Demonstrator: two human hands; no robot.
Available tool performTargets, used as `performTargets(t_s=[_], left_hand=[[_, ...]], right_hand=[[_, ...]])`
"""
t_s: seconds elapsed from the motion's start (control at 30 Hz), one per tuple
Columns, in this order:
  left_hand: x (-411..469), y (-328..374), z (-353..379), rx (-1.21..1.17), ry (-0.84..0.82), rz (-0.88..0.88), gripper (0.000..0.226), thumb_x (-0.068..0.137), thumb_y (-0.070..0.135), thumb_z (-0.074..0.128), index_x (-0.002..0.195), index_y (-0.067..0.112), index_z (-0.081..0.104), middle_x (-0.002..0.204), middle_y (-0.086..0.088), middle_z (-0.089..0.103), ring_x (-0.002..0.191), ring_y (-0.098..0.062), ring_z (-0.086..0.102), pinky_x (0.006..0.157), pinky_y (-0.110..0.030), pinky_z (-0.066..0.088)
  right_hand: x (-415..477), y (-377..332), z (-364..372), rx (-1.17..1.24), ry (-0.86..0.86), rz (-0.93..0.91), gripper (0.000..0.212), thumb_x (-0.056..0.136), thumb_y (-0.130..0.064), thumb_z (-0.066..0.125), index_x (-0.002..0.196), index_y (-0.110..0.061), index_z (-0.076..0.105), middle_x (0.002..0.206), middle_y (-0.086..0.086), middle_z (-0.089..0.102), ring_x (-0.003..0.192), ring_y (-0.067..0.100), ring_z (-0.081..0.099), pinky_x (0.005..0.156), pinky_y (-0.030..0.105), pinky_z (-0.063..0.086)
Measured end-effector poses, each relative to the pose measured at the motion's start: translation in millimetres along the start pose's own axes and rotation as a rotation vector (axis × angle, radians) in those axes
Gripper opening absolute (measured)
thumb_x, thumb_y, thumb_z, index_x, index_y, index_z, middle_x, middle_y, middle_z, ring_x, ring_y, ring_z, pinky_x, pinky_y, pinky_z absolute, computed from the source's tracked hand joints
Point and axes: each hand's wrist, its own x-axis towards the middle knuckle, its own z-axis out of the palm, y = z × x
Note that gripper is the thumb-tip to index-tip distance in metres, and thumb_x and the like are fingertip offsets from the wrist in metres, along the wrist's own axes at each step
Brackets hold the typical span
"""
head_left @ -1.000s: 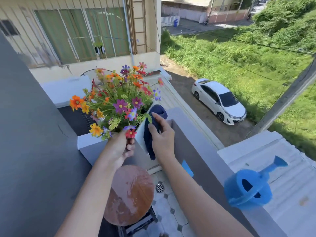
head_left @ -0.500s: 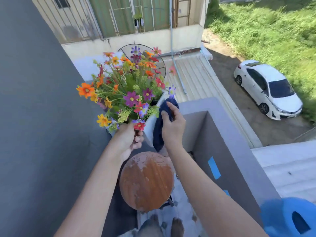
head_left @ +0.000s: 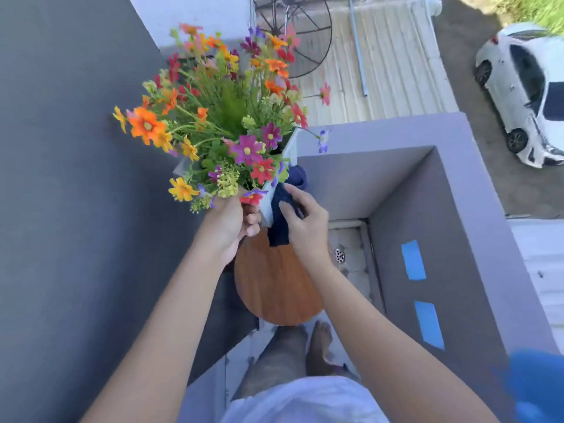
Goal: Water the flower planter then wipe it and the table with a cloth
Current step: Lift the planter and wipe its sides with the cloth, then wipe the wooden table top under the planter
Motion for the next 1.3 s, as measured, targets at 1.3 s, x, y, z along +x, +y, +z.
performTargets(t_s=[1.3], left_hand=[[45.0,-33.3,-26.0,-0.063,0.101,-0.031,0.04,0.09,0.002,0.024,0.062,0.006,0.051,0.044,0.0,0.047,0.031,-0.01,0.039,0.034,-0.013,0.026]], right_hand=[[1.4,214.8,-51.9,-1.164,-0.073,0.035,0.056,0.09,-0.005,0.06,0.144,-0.015,0.059,0.13,0.021,0.057,0.106,0.044,0.05,0.094,0.051,0.045]])
